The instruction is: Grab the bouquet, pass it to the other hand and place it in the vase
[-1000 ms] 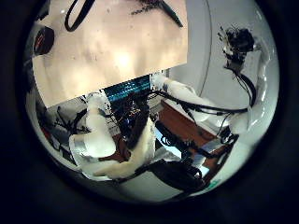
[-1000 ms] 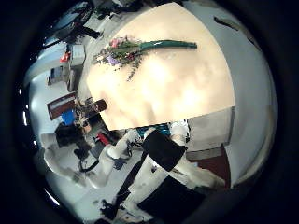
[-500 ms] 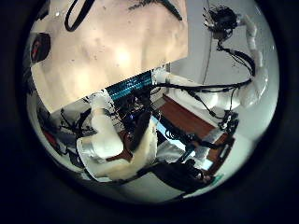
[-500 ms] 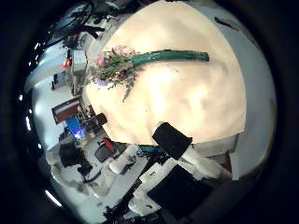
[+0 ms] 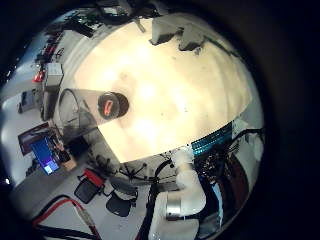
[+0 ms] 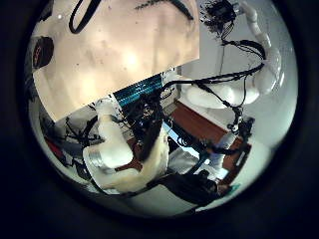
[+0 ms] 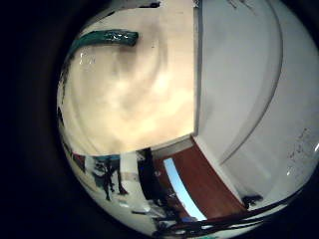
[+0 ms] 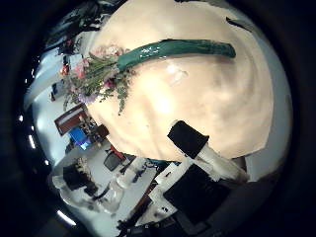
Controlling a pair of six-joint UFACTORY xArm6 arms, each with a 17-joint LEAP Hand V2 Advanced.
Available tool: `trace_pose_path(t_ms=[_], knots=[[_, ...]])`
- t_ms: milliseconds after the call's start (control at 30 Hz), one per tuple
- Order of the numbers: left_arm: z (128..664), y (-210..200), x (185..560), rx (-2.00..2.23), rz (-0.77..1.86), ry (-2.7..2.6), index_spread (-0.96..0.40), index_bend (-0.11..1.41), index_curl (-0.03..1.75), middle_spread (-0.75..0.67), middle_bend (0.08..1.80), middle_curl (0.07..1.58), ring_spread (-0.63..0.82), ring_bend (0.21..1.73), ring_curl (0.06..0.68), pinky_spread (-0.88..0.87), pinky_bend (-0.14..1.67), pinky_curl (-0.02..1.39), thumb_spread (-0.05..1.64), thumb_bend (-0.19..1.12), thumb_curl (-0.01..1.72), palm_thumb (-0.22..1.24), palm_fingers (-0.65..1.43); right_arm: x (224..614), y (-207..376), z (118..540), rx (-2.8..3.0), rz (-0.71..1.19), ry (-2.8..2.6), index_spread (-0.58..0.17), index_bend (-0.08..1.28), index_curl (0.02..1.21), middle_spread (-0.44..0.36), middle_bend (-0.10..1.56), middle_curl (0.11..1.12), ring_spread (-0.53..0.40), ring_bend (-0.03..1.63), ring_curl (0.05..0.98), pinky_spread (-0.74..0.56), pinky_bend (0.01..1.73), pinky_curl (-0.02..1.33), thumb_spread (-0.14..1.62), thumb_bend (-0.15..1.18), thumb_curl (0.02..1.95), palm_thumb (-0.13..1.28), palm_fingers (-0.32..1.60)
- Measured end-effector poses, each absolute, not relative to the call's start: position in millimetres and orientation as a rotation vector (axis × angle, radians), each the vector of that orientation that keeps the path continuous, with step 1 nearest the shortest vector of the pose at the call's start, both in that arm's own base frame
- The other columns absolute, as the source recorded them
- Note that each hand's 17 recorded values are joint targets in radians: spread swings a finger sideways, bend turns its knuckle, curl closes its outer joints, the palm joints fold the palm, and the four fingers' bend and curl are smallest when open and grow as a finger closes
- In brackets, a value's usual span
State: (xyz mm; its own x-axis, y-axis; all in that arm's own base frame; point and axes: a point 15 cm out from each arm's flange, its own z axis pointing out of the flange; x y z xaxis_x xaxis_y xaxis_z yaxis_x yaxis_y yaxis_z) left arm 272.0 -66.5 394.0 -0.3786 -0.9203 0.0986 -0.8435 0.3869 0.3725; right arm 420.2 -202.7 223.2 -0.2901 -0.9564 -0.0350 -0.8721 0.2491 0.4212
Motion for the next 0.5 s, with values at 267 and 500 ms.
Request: trace_pose_path(t_ms=[267,500], knots=[[394,-67,271,1.549,-0.380,-2.356,-0.04,0.18,0.35,0.34,0.18,0.29,0.54,0.49,0.193,0.52,0.27,0.32,1.18,-0.02,0.28,0.20,0.11,431,-196,193,1.692,-0.554,-2.278,-0.255,0.17,0.33,-0.064,0.35,0.39,-0.089,0.67,0.219,0.16,0.51,0.16,1.02,-0.03,0.38,0.58,0.31],[393,-67,270,1.555,-0.387,-2.347,-0.04,0.18,0.35,0.34,0.18,0.29,0.54,0.49,0.194,0.52,0.27,0.33,1.18,-0.02,0.28,0.20,0.10,435,-190,173,1.664,-0.573,-2.261,-0.258,0.17,0.32,-0.064,0.35,0.39,-0.090,0.67,0.224,0.16,0.50,0.17,1.02,-0.02,0.38,0.59,0.31]])
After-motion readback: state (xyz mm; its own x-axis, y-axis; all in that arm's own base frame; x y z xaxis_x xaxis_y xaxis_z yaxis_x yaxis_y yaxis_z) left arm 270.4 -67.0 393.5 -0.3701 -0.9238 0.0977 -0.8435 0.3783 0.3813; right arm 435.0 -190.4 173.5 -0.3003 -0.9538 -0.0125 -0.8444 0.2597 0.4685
